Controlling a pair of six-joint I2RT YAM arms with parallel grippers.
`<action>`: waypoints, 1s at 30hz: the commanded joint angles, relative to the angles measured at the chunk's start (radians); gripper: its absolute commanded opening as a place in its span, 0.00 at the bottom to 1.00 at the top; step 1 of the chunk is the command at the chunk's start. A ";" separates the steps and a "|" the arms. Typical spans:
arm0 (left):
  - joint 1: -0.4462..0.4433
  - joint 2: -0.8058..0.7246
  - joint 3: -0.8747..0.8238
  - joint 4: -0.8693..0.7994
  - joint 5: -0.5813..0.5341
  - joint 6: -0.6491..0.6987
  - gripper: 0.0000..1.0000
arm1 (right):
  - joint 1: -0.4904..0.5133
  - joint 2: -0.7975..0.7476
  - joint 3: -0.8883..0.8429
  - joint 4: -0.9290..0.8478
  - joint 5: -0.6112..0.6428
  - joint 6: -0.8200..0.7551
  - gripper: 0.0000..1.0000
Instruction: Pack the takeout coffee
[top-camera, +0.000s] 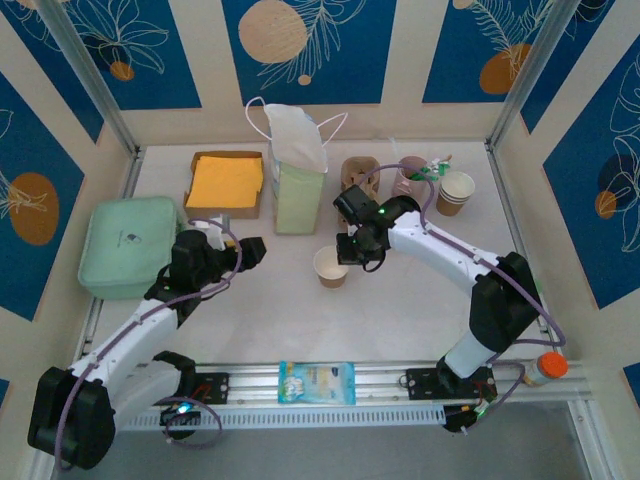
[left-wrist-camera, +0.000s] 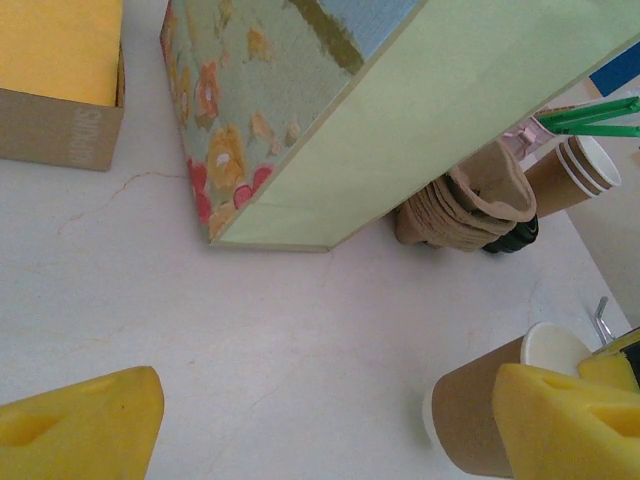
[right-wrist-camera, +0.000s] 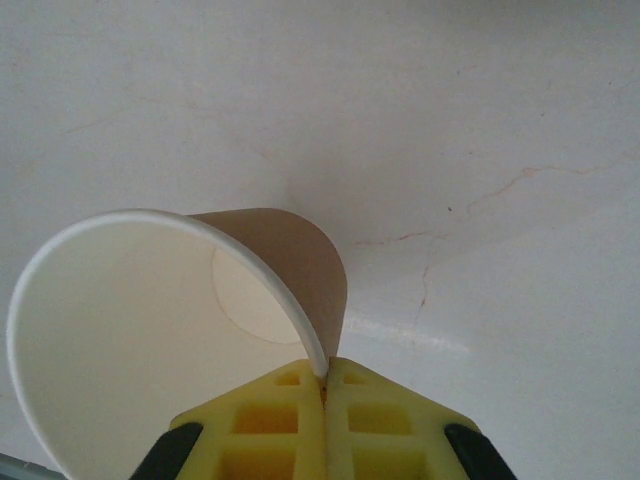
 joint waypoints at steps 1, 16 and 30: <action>-0.009 -0.011 -0.005 0.019 0.010 -0.006 0.85 | -0.002 0.011 -0.027 0.022 0.009 0.026 0.05; -0.017 0.003 -0.002 0.024 0.006 -0.001 0.85 | -0.019 0.012 -0.065 0.023 0.043 0.042 0.10; -0.023 -0.007 0.016 0.005 0.000 0.008 0.86 | -0.030 -0.038 -0.042 -0.034 0.083 0.039 0.29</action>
